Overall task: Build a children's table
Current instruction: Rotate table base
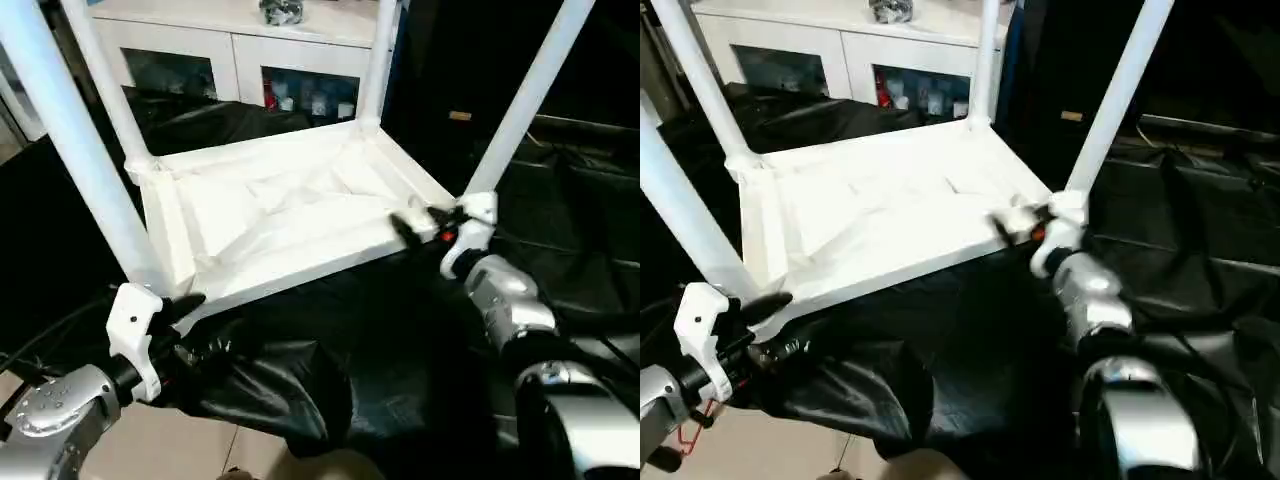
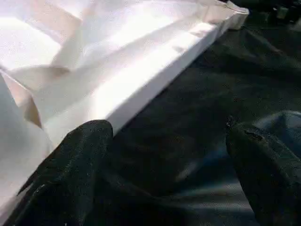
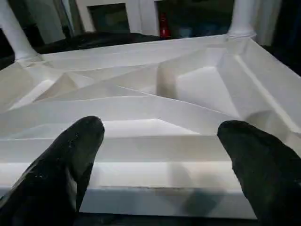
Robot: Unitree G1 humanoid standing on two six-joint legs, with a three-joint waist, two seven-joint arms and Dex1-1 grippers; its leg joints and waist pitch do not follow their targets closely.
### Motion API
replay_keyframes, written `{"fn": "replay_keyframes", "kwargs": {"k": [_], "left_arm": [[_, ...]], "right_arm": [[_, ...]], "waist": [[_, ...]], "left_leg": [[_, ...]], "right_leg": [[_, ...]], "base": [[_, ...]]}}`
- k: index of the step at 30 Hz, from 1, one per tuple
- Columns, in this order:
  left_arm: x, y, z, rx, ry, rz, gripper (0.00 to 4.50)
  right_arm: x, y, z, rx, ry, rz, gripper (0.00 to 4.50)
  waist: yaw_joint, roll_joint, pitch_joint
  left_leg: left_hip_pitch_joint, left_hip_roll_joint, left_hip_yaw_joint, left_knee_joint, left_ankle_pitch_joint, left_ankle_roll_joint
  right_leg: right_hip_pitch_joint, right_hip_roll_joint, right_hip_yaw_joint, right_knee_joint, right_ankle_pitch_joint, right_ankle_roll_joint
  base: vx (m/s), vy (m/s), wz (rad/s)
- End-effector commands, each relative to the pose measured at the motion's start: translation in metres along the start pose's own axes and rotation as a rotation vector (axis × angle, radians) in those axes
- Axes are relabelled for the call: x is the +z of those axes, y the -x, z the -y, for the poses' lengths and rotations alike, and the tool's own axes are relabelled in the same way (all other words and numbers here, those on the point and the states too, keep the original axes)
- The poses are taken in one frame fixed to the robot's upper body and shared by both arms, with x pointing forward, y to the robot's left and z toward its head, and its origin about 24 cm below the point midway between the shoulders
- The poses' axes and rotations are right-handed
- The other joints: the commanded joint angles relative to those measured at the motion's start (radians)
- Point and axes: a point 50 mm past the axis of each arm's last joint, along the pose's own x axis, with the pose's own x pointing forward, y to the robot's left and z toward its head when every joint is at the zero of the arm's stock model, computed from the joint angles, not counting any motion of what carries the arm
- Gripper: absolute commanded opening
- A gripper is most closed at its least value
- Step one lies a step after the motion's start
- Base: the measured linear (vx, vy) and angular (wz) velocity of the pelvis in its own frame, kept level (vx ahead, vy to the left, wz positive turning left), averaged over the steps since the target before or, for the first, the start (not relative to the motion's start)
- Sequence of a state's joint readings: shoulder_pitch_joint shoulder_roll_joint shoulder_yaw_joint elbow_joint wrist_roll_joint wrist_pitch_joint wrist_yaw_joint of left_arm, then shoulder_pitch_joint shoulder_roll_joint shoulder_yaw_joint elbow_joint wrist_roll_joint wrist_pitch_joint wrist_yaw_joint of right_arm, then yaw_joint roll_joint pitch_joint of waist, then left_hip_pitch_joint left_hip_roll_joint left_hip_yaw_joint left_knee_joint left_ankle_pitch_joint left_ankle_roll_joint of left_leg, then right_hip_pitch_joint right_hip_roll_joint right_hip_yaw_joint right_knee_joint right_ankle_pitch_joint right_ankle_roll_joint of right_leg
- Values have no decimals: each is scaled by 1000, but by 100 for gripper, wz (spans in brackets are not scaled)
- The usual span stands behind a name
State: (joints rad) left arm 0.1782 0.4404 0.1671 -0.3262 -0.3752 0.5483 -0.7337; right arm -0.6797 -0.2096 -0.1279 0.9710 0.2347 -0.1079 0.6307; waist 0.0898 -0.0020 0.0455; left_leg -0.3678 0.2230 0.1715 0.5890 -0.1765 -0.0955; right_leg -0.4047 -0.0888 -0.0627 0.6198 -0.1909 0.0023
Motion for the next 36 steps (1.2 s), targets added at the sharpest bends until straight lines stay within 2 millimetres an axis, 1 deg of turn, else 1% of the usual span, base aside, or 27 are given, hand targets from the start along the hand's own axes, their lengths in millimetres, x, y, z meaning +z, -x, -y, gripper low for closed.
{"fn": "replay_keyframes", "kwargs": {"k": [1,2,3,5,8,9,11,12,13,14,15,16,17,18,19,20,21,22,23,25,27,29,30,31,33,35,36], "left_arm": [[-2,0,-1,-23,27,-26,444],[-3,1,-2,-14,48,-33,444],[-3,2,-3,-5,53,-33,444],[-3,2,-4,0,55,-35,444],[-2,5,-6,32,44,-34,444],[-3,5,-6,32,51,-40,444],[-3,6,-6,26,53,-52,444],[-9,85,-17,41,56,-64,444],[-4,112,-18,50,18,-59,444],[-2,116,-18,57,4,-52,444],[1,117,-19,76,-22,-31,444],[1,117,-19,76,-22,-31,444],[1,113,-20,77,-30,-23,444],[-5,96,-22,84,-38,10,444],[-5,78,-18,60,-31,49,444],[-2,62,-12,29,-15,92,444],[1,46,-5,-15,5,120,444],[1,43,-3,-25,9,122,444],[0,28,7,-85,27,131,444],[-4,21,7,-86,18,123,444],[-8,16,-6,-2,-6,109,444],[-9,17,-12,24,-1,106,444],[-10,17,-14,26,-10,104,444],[-7,17,-18,-14,4,98,444],[-6,17,-19,-46,12,93,444],[-6,17,-19,-65,17,85,444],[-7,18,-25,-40,11,83,444]], "right_arm": [[0,2,1,1,10,-8,450],[-2,4,1,-1,12,-15,450],[-4,5,0,3,17,-22,450],[-5,6,-1,7,21,-26,450],[-11,9,-2,5,54,-65,450],[-13,10,0,-7,67,-81,450],[-15,11,1,-17,82,-96,450],[-16,12,0,-10,82,-96,450],[-15,12,-1,-2,79,-93,450],[-15,12,-2,3,77,-92,450],[-15,12,-3,15,74,-89,450],[-15,12,-3,15,74,-89,450],[-15,11,-5,22,73,-88,450],[-15,9,-8,35,76,-87,450],[-15,8,-11,40,79,-86,450],[-14,7,-12,44,79,-83,450],[-14,6,-13,45,82,-82,450],[-14,6,-13,46,83,-82,450],[-13,6,-14,48,88,-81,450],[-12,6,-15,56,90,-78,450],[-11,7,-16,67,99,-82,450],[-11,8,-15,68,102,-84,450],[-11,8,-15,69,103,-86,450],[-12,9,-16,73,103,-88,450],[-13,9,-16,76,104,-90,450],[-13,9,-17,83,104,-90,450],[-13,8,-21,101,101,-89,450]], "waist": [[-1,5,-56],[-1,7,-57],[-1,5,-56],[-2,5,-56],[-2,6,-57],[-2,8,-55],[-3,6,-54],[-1,3,-57],[-30,6,-46],[-37,14,-49],[-40,12,-47],[-29,7,-45],[-29,7,-45],[-18,6,-34],[-16,5,-34],[-7,18,-38],[-4,18,-40],[-1,23,-44],[-2,20,-45],[-6,13,-48],[-12,8,-52],[-16,6,-54],[-21,1,-55],[-22,1,-56],[-23,5,-58],[-25,6,-56],[-26,7,-56]], "left_leg": [[10,-1,12,-71,-256,26],[10,-1,11,-71,-255,24],[9,-1,11,-71,-253,25],[8,-1,10,-72,-246,24],[9,-1,10,-72,-253,22],[9,-1,10,-72,-257,17],[8,-2,10,-73,-267,14],[5,-5,7,-69,-254,16],[-29,-6,-4,-86,-270,7],[-19,-4,-5,-87,-289,3],[12,1,2,-81,-334,13],[23,4,7,-78,-354,17],[23,4,7,-78,-354,17],[27,5,8,-84,-415,22],[24,5,7,-85,-421,19],[25,7,4,-87,-409,3],[26,9,5,-87,-393,-11],[21,7,4,-87,-364,-23],[20,6,6,-86,-358,-24],[14,1,6,-82,-330,-22],[12,-3,7,-76,-291,-6],[9,-6,8,-73,-264,0],[5,-6,7,-73,-248,4],[6,-6,6,-73,-241,8],[12,-7,9,-69,-223,19],[12,-4,9,-71,-234,21],[15,-3,10,-71,-247,22]], "right_leg": [[38,-25,33,-69,-189,-212],[39,-25,32,-67,-185,-212],[40,-25,32,-68,-178,-210],[42,-25,32,-68,-169,-210],[43,-27,32,-70,-181,-208],[41,-26,32,-70,-190,-207],[42,-27,32,-71,-205,-203],[45,-35,34,-70,-205,-207],[59,-40,26,-69,-271,-177],[56,-35,23,-77,-304,-160],[32,-18,24,-91,-292,-161],[25,-13,32,-90,-243,-191],[25,-13,32,-90,-243,-191],[16,-15,36,-93,-309,-193],[19,-18,38,-93,-336,-183],[21,-23,43,-89,-344,-170],[21,-23,46,-84,-312,-175],[29,-22,48,-77,-265,-179],[31,-20,48,-77,-250,-179],[39,-19,48,-73,-214,-179],[44,-20,50,-74,-197,-170],[47,-21,51,-73,-189,-172],[50,-21,50,-72,-178,-178],[49,-20,49,-72,-177,-180],[44,-18,50,-68,-143,-203],[43,-16,48,-66,-129,-220],[42,-15,48,-66,-132,-224]], "base": [[0,0,0],[0,0,0],[0,0,0],[0,0,0],[0,0,0],[0,0,0],[0,0,0],[0,0,0],[12,-8,-19],[0,0,0],[0,0,0],[0,0,0],[0,0,0],[0,0,0],[0,0,0],[0,0,0],[0,0,0],[0,0,0],[0,0,0],[0,0,0],[0,0,0],[0,0,0],[0,0,0],[0,0,0],[0,0,0],[0,0,0],[0,0,0]]}}
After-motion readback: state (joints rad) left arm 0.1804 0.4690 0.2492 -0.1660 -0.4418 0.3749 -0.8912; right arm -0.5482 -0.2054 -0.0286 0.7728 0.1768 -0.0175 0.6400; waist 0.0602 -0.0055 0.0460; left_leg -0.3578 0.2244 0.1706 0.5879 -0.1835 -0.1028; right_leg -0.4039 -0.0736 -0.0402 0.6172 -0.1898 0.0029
